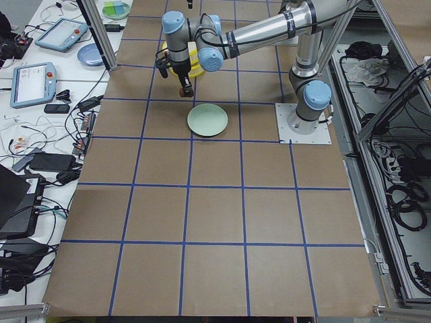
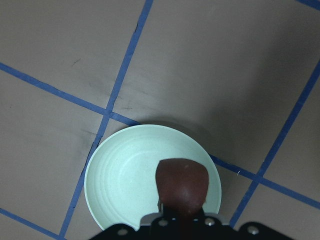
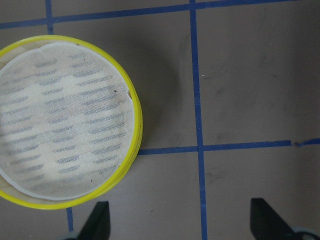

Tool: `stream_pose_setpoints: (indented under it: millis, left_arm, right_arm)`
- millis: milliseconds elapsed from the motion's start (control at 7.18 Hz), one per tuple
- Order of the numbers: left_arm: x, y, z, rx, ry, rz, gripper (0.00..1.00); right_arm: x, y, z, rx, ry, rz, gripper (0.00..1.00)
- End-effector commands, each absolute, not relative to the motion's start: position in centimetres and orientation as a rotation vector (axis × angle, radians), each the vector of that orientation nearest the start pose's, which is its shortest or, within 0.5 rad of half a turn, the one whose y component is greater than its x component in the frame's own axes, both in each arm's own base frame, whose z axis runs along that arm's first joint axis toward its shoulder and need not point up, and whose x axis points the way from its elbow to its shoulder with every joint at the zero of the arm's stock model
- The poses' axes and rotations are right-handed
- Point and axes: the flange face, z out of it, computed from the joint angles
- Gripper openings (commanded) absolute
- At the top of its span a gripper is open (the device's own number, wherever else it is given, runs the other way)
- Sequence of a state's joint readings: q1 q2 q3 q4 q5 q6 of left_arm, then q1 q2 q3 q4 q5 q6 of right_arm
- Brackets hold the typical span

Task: Stack buns with steamer

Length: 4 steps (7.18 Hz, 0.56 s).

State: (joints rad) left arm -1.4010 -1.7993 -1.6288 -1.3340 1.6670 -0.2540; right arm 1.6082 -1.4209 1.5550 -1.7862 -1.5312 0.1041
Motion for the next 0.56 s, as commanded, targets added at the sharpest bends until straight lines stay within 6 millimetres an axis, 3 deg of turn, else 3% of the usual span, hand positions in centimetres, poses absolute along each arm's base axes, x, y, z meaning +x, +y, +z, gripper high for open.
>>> stream_pose_setpoints:
  millis: [0, 139, 418]
  left_arm:
    - [-2.9, -58.5, 36.5, -0.693, 2.971, 0.038, 0.00]
    - [-4.1, -59.4, 36.4, -0.757, 2.982, -0.045, 0.00]
    - [-10.2, -60.4, 36.6, -0.876, 3.095, -0.188, 0.00]
  right_arm:
    - [15.5, -53.0, 47.8, 0.064, 3.098, -0.211, 1.00]
    - [15.3, -52.5, 48.7, 0.028, 3.114, -0.240, 1.00]
    - [15.0, -52.3, 48.9, 0.008, 3.132, -0.236, 1.00]
